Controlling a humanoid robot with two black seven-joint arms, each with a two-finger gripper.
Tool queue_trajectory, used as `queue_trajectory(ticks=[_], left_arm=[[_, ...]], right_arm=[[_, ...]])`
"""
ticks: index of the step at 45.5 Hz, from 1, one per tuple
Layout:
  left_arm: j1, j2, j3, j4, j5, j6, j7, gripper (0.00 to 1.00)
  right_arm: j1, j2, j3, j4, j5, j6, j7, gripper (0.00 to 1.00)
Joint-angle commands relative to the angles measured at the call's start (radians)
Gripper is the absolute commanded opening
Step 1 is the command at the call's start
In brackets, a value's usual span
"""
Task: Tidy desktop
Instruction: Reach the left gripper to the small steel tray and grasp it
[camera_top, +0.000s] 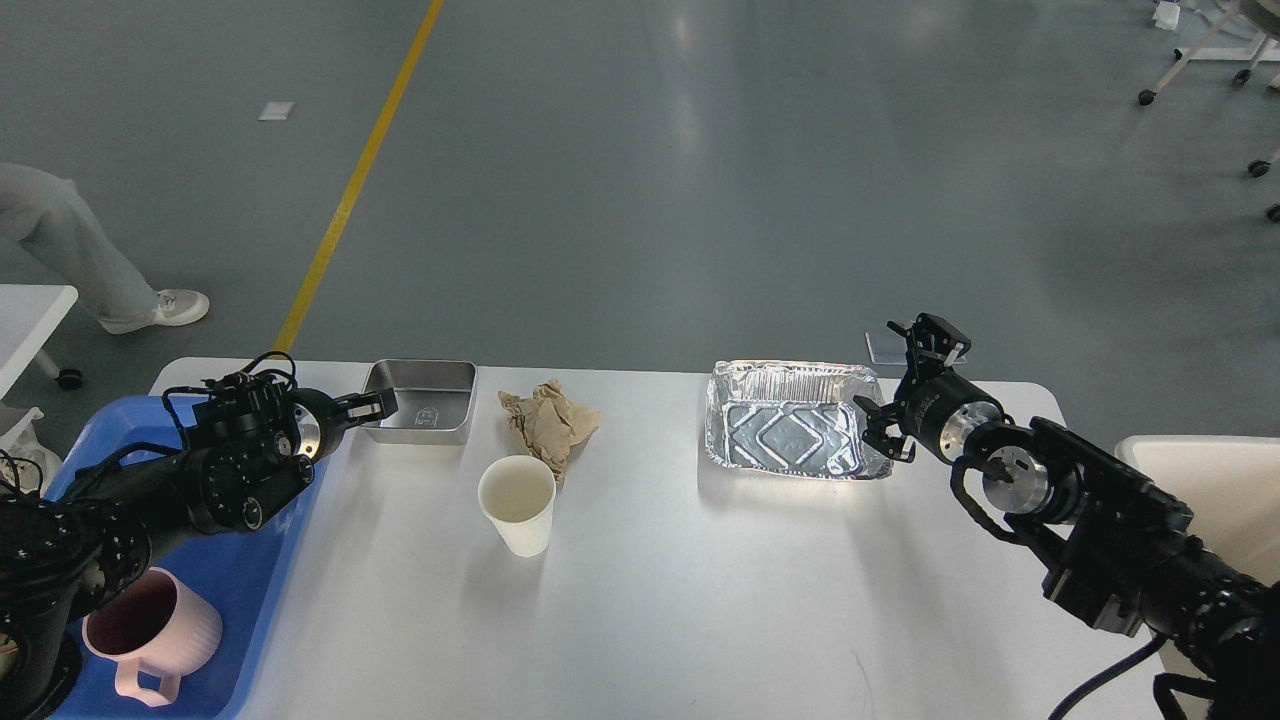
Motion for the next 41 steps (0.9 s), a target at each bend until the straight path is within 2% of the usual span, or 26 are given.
queue_trajectory(ticks=[1, 9, 23, 29, 41], left_arm=[[0.003, -0.019, 0.001, 0.000, -0.007, 0.015, -0.002, 0.67], [0.003, -0.026, -0.001, 0.000, -0.007, 0.009, -0.001, 0.60], [-0.003, -0.025, -0.002, -0.001, -0.008, 0.003, -0.002, 0.60], [-0.011, -0.025, -0.025, -0.001, -0.013, -0.020, -0.001, 0.64], [-0.037, 0.006, -0.131, -0.001, -0.186, -0.161, 0.001, 0.67]], right_arm=[[-0.002, -0.004, 0.000, 0.001, 0.000, 0.001, 0.000, 1.00], [-0.002, -0.015, 0.000, 0.001, 0.000, 0.005, -0.002, 1.00], [-0.005, -0.015, 0.000, 0.001, 0.000, 0.005, 0.000, 1.00], [-0.004, -0.014, 0.000, 0.003, 0.000, 0.005, -0.002, 1.00], [-0.001, -0.014, 0.000, 0.001, 0.000, 0.005, 0.000, 1.00]])
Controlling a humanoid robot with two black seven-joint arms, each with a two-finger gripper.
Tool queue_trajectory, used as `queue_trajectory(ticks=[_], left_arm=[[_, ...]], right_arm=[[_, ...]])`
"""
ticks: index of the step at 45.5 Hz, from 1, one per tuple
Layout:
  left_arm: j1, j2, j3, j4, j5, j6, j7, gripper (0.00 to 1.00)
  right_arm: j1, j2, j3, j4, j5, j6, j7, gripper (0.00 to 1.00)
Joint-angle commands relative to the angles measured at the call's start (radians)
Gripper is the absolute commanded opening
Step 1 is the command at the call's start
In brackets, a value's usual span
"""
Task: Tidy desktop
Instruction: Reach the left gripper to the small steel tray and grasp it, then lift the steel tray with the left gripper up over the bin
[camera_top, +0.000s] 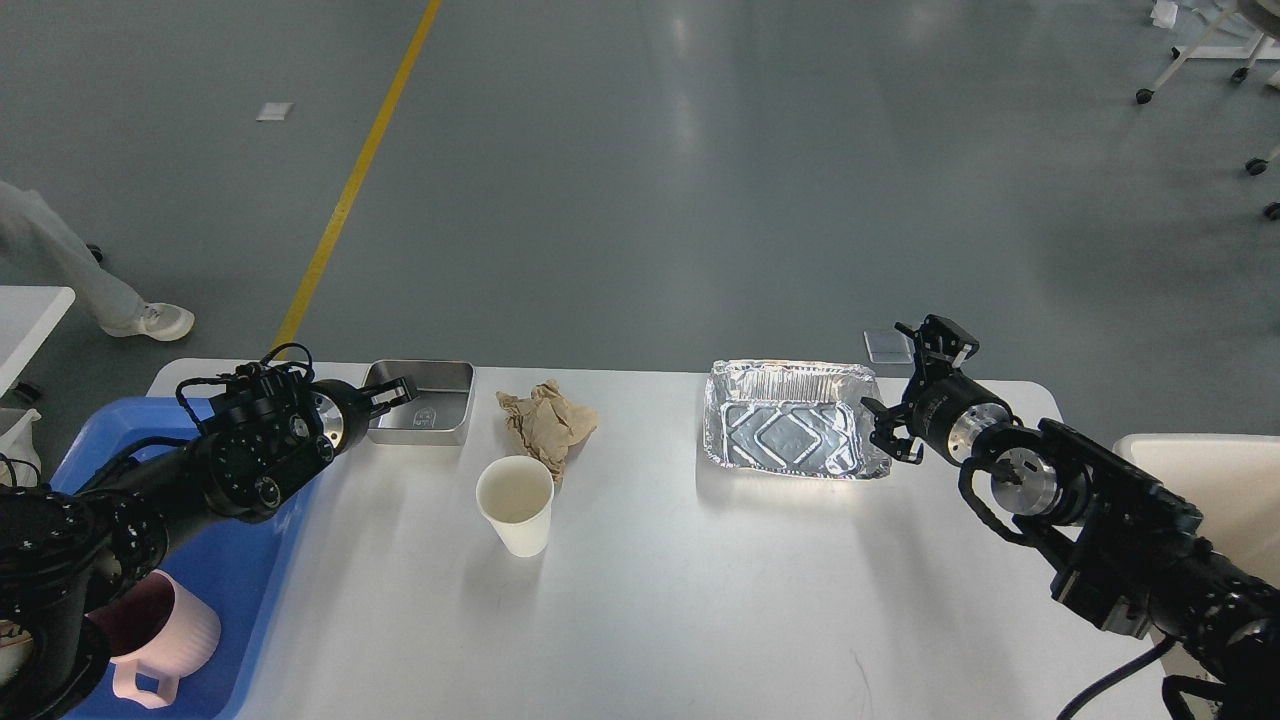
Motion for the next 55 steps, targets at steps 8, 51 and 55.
queue_trajectory(ticks=[8, 51, 55], left_arm=[[-0.016, 0.115, -0.128, -0.003, -0.185, -0.257, -0.006, 0.69], [0.124, -0.009, -0.317, 0.000, -0.322, -0.002, -0.003, 0.75], [0.124, -0.039, -0.330, 0.001, -0.323, 0.032, -0.003, 0.74]], right_arm=[[0.002, 0.001, 0.000, -0.001, 0.000, 0.000, -0.001, 1.00], [0.020, 0.004, -0.054, 0.004, 0.000, -0.005, -0.001, 1.00], [0.022, 0.002, -0.054, 0.006, -0.002, -0.005, -0.002, 1.00]])
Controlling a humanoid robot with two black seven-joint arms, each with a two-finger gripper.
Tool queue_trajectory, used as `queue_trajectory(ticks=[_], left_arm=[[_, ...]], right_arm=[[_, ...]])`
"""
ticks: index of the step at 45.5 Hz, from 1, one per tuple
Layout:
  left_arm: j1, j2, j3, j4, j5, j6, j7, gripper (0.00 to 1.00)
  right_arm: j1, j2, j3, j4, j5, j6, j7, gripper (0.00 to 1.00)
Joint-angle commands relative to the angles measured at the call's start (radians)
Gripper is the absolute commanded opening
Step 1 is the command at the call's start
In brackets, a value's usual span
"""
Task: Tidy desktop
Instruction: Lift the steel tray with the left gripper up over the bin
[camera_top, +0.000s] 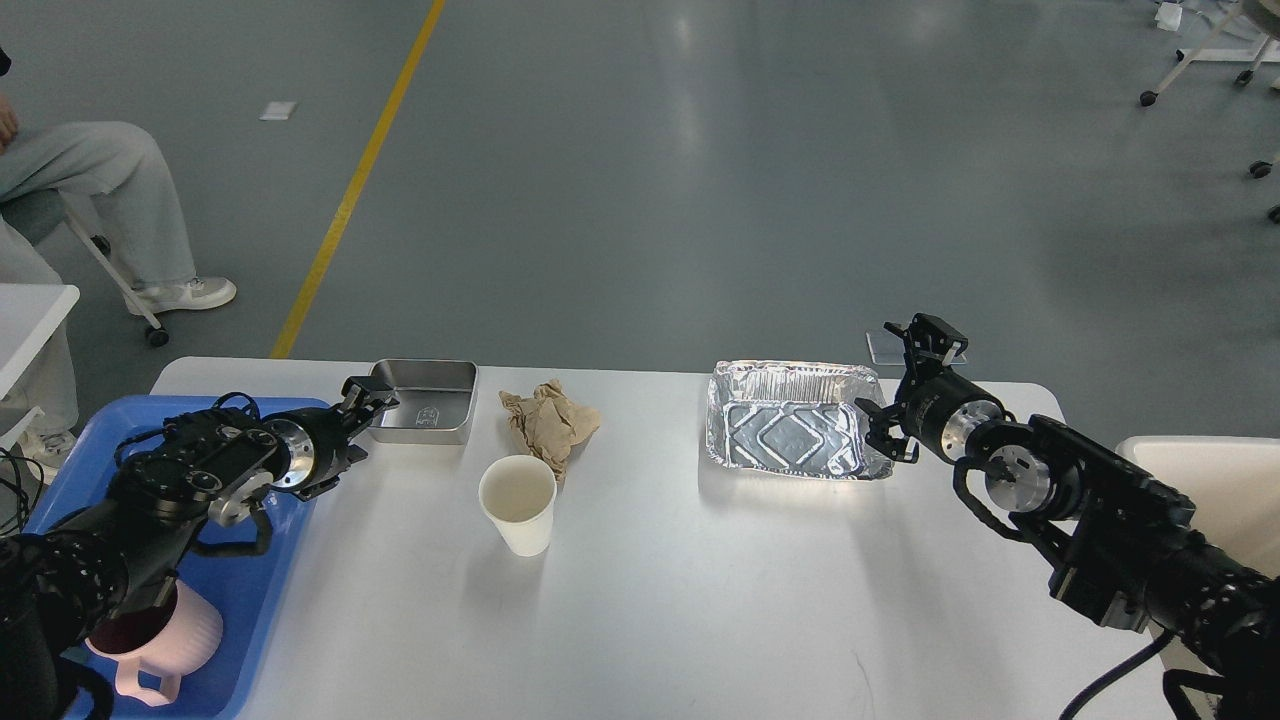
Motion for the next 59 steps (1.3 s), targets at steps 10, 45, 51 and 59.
queue_trajectory(ticks=[10, 45, 51, 59], left_arm=[[0.002, -0.059, -0.052, 0.014, -0.025, 0.086, -0.002, 0.67], [0.056, -0.054, -0.174, 0.032, -0.025, 0.045, -0.002, 0.31], [0.053, -0.056, -0.187, 0.038, -0.025, 0.045, 0.000, 0.25], [0.054, -0.059, -0.187, 0.043, -0.025, 0.042, 0.000, 0.17]], right_arm=[[0.002, -0.004, 0.000, -0.001, 0.000, 0.000, -0.001, 1.00], [-0.010, -0.011, -0.002, -0.003, 0.000, 0.002, -0.001, 1.00], [-0.012, -0.011, -0.002, -0.003, 0.002, 0.002, -0.001, 1.00], [-0.010, -0.011, -0.002, -0.004, 0.000, 0.002, -0.001, 1.00]])
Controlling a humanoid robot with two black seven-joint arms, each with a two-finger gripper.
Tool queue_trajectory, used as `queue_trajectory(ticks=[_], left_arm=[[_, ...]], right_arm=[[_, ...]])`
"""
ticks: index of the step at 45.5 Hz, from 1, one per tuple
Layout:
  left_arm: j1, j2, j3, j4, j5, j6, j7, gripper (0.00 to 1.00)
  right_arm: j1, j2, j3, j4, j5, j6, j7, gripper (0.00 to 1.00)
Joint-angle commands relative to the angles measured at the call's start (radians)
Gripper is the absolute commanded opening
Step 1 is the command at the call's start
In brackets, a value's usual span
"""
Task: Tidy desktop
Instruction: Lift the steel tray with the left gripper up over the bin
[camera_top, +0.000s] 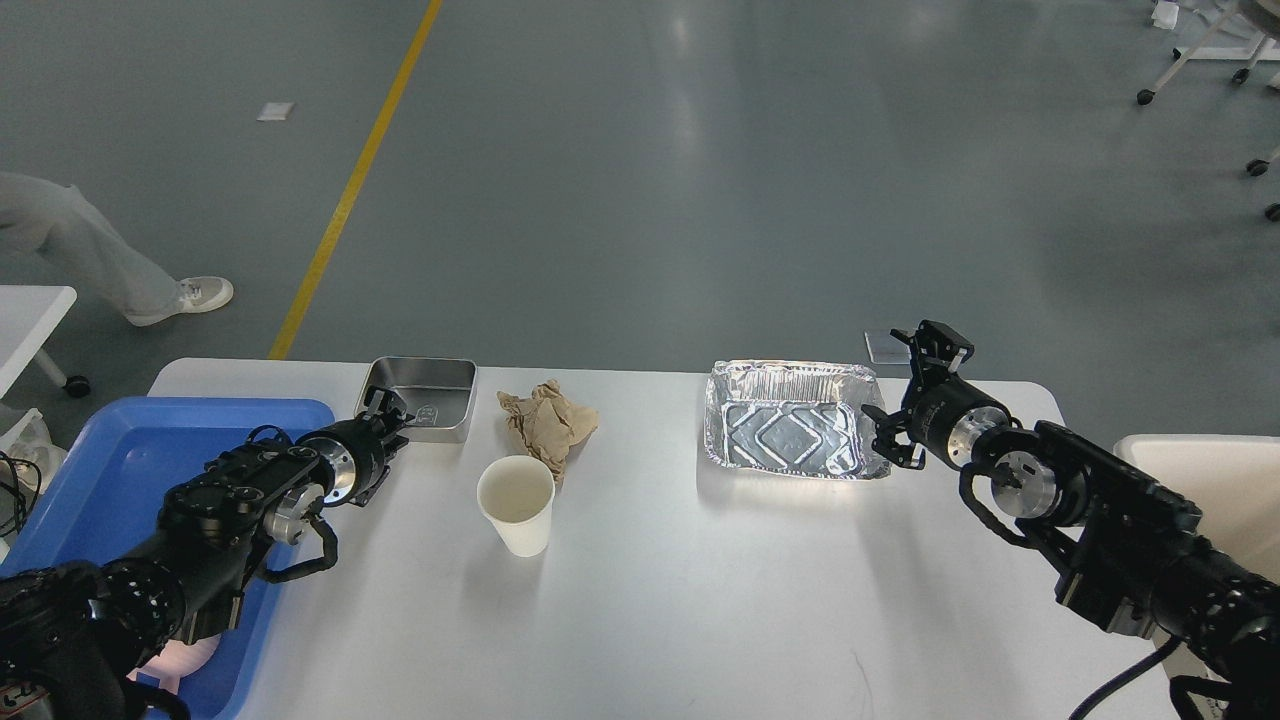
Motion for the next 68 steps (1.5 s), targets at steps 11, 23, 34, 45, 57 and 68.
queue_trajectory(ticks=[11, 23, 34, 45, 57, 68], left_arm=[[0.007, 0.000, 0.001, 0.002, 0.000, -0.001, 0.000, 0.13], [-0.002, 0.003, 0.001, 0.002, 0.000, -0.023, 0.002, 0.06], [0.004, 0.003, 0.001, 0.002, 0.000, -0.040, 0.000, 0.00], [0.007, 0.005, 0.009, 0.002, 0.006, -0.058, -0.003, 0.00], [-0.002, 0.005, 0.013, 0.001, 0.016, -0.116, -0.003, 0.00], [-0.024, 0.037, 0.015, -0.001, 0.016, -0.161, 0.002, 0.00]], right_arm=[[0.001, 0.000, 0.000, -0.001, 0.001, 0.000, 0.000, 1.00], [0.001, -0.006, 0.000, -0.001, 0.000, 0.000, 0.000, 1.00], [0.001, -0.008, 0.000, -0.003, 0.000, -0.001, 0.000, 1.00], [-0.002, -0.015, 0.000, -0.003, 0.000, -0.001, 0.000, 1.00], [-0.005, -0.015, 0.000, -0.003, 0.000, -0.001, 0.000, 1.00], [-0.007, -0.015, 0.000, -0.003, 0.000, 0.000, 0.000, 1.00]])
